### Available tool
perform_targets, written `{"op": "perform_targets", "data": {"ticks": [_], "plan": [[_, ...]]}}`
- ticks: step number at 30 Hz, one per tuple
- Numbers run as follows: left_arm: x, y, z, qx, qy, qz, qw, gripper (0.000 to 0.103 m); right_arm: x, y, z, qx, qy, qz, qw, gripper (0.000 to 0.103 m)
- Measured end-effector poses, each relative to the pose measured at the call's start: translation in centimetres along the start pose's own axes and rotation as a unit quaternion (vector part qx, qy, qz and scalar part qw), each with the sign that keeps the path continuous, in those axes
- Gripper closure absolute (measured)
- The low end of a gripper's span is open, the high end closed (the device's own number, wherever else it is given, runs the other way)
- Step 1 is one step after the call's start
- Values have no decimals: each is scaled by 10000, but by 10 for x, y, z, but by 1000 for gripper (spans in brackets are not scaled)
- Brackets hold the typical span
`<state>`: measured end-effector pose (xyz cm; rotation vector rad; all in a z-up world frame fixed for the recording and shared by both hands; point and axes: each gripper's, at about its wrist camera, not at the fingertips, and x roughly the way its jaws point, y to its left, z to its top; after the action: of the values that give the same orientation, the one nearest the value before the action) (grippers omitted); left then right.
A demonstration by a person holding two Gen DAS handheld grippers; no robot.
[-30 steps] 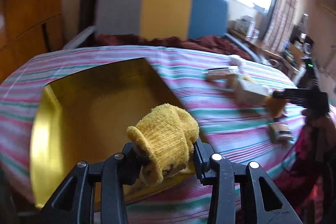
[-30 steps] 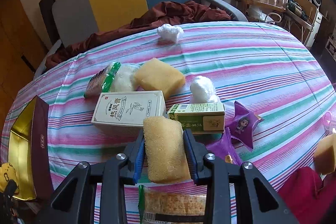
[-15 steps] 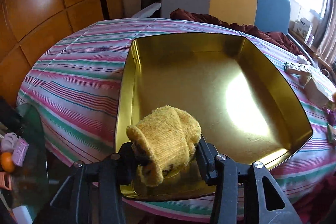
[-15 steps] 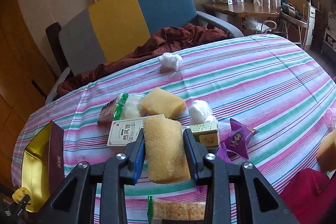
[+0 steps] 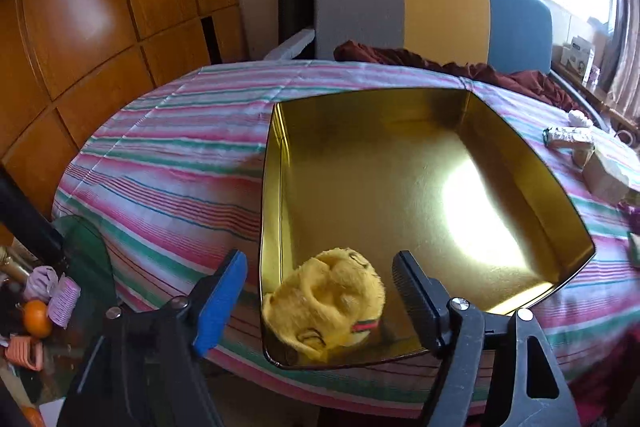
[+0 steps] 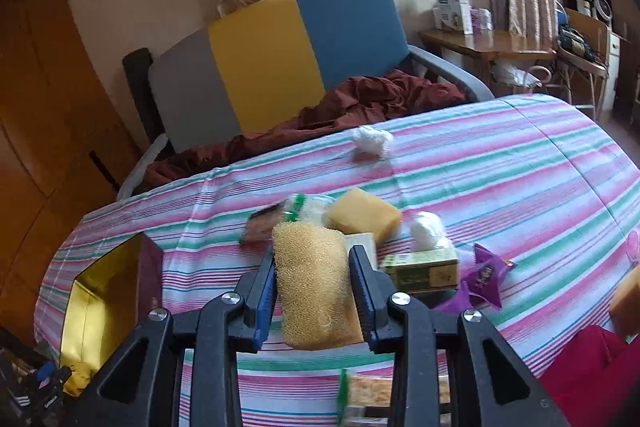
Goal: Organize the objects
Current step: 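Carry the glove into the gold tray and open the left tool while the right holds the sponge, then carry the yellow sponge over the gold tray and open the right tool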
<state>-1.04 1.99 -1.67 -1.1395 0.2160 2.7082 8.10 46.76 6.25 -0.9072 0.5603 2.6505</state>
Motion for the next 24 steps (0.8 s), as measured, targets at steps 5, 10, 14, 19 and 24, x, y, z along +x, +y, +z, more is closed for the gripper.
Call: {"op": "perform_targets", "data": {"ticks": [5,10,14,19,24], "plan": [[-12,14,5,-213,-182,72,9996,27,16,87,-13,-579,438,953,9928,69],[-22,44,9,-760,-257,195,9966,24,46,169,-53,-1025,1106,1604,9755,68],[-25,59,9,-1070,-332,321,9932,23,68,223,-84,-1273,1555,1853,9619,68],[-23,66,4,-1172,-353,405,9917,23,82,268,-115,-1502,2047,2391,9372,48],[-19,68,2,-1231,-355,391,9910,23,80,271,-129,-1482,2197,2607,9283,24]]}}
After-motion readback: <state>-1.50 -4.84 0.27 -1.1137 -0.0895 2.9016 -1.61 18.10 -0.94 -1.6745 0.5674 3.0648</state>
